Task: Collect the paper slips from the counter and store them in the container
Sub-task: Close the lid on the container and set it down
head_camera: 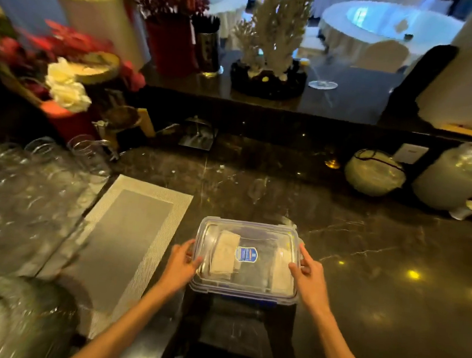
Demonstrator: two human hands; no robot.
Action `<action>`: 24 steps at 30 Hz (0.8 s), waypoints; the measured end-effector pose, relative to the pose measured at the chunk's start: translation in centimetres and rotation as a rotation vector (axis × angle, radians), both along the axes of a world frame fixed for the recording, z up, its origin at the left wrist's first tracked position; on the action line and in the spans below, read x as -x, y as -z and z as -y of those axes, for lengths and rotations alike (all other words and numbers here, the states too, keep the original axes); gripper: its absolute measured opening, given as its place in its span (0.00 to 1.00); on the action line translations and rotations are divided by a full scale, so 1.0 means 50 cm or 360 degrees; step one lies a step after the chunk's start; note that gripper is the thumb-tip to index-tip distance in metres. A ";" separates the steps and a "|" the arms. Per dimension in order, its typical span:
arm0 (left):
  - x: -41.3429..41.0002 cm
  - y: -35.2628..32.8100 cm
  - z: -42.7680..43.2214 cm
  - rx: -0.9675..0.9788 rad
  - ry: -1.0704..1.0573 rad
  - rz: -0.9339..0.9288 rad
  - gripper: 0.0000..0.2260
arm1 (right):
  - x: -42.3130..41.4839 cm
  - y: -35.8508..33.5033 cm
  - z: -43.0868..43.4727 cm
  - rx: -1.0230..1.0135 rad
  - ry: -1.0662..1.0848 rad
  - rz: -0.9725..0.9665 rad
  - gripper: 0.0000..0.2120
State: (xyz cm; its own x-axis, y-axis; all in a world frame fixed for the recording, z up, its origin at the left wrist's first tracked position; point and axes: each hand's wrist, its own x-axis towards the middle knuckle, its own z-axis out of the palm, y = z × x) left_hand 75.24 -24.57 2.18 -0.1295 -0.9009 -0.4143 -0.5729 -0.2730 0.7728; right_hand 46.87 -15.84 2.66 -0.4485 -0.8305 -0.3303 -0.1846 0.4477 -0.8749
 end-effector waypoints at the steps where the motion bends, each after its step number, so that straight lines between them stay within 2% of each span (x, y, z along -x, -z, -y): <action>1: 0.002 0.006 -0.004 0.0013 -0.0013 -0.0026 0.26 | -0.002 0.007 -0.004 -0.0022 -0.0007 -0.0038 0.28; 8: 0.038 0.021 0.016 0.0137 -0.0002 -0.0025 0.24 | 0.001 0.046 -0.024 -0.0109 0.0069 -0.0345 0.27; 17: 0.060 0.055 0.042 0.0137 0.0104 0.0011 0.23 | -0.010 0.047 -0.008 -0.0246 0.0175 -0.0461 0.28; 24: 0.063 0.057 0.060 0.0179 0.0268 0.0166 0.23 | -0.013 0.046 0.004 -0.0376 0.0167 -0.0477 0.29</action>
State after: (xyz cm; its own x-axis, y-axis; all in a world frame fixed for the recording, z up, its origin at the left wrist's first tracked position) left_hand 72.07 -27.57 -0.66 -0.2438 -0.9114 -0.3316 -0.6816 -0.0822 0.7271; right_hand 47.52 -16.05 0.35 -0.6324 -0.6919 -0.3485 -0.3589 0.6603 -0.6597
